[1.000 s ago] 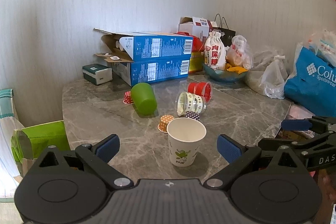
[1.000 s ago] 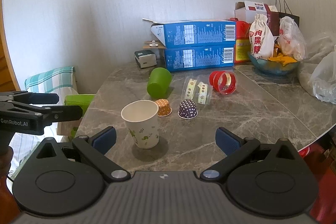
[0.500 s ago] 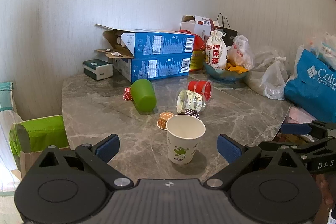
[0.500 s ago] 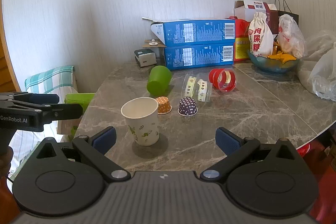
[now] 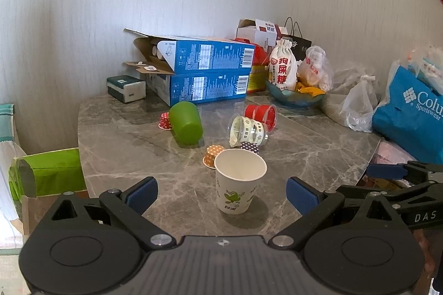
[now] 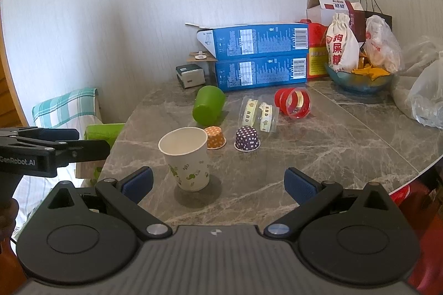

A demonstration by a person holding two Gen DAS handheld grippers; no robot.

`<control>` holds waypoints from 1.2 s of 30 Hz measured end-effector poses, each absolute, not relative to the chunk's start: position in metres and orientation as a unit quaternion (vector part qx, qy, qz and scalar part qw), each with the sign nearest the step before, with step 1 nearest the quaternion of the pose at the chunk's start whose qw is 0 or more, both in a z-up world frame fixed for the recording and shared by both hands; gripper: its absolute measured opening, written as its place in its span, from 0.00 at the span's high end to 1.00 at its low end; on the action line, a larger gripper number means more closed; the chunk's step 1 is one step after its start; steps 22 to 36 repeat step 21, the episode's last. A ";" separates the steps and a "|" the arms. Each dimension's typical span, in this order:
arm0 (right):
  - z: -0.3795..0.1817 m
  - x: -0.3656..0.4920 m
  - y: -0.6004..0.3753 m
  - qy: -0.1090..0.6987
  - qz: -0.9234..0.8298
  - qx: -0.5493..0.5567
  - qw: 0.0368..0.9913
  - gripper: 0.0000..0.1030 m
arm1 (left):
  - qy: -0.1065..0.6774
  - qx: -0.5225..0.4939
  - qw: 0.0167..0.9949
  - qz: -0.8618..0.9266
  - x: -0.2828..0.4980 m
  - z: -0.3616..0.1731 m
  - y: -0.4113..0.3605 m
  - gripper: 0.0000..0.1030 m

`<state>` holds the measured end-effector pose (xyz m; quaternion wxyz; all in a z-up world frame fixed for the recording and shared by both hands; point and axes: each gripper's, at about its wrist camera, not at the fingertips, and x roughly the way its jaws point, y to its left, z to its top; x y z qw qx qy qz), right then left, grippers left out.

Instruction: Flip cup upright

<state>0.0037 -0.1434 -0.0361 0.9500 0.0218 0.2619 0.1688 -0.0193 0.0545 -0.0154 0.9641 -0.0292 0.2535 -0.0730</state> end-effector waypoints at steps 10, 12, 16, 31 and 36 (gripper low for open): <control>-0.038 0.005 -0.142 0.263 0.171 0.024 0.949 0.01 | 0.255 -0.034 0.963 -0.075 -0.018 -0.017 0.056 0.03; -0.038 0.005 -0.142 0.263 0.170 0.025 0.949 0.01 | 0.254 -0.036 0.963 -0.077 -0.017 -0.018 0.057 0.03; -0.039 0.005 -0.141 0.264 0.169 0.025 0.949 0.01 | 0.252 -0.035 0.964 -0.077 -0.017 -0.018 0.057 0.03; -0.039 0.006 -0.141 0.265 0.168 0.026 0.949 0.01 | 0.245 -0.033 0.966 -0.082 -0.018 -0.018 0.057 0.03; -0.039 0.006 -0.141 0.265 0.168 0.026 0.949 0.01 | 0.245 -0.033 0.966 -0.082 -0.018 -0.018 0.057 0.03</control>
